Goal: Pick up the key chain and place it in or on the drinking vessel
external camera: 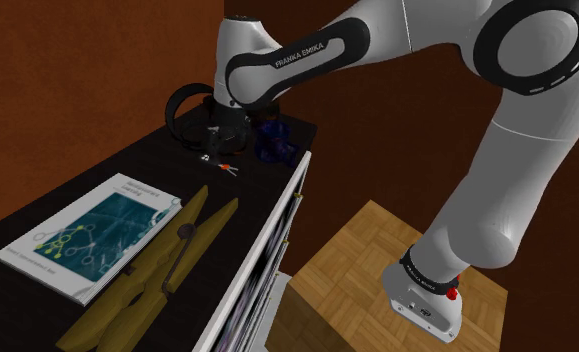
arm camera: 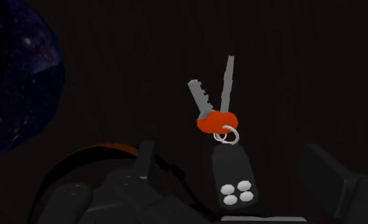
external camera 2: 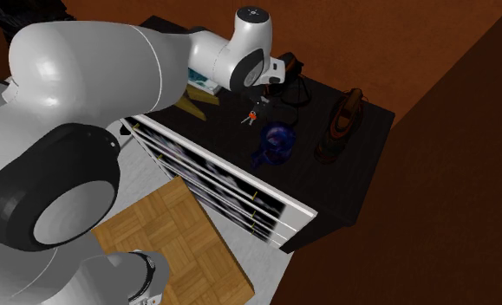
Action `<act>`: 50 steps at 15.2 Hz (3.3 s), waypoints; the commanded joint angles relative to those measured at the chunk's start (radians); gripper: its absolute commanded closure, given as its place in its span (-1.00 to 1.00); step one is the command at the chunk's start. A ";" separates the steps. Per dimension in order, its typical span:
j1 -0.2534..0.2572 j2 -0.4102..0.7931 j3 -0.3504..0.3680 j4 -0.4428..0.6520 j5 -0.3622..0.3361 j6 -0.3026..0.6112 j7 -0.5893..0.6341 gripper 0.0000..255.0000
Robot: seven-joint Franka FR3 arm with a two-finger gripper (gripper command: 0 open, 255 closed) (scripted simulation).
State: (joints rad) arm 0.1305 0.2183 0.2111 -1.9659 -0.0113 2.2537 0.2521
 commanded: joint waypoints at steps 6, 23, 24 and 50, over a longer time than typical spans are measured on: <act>0.006 0.062 -0.003 -0.018 -0.017 0.077 0.012 -1.00; 0.003 0.062 0.000 -0.018 -0.018 0.077 0.013 1.00; 0.002 0.055 0.001 -0.014 -0.016 0.065 0.012 1.00; 0.053 0.187 -0.024 0.179 -0.116 -0.066 0.133 1.00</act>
State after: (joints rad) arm 0.1875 0.3999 0.1923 -1.7788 -0.1269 2.1893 0.3837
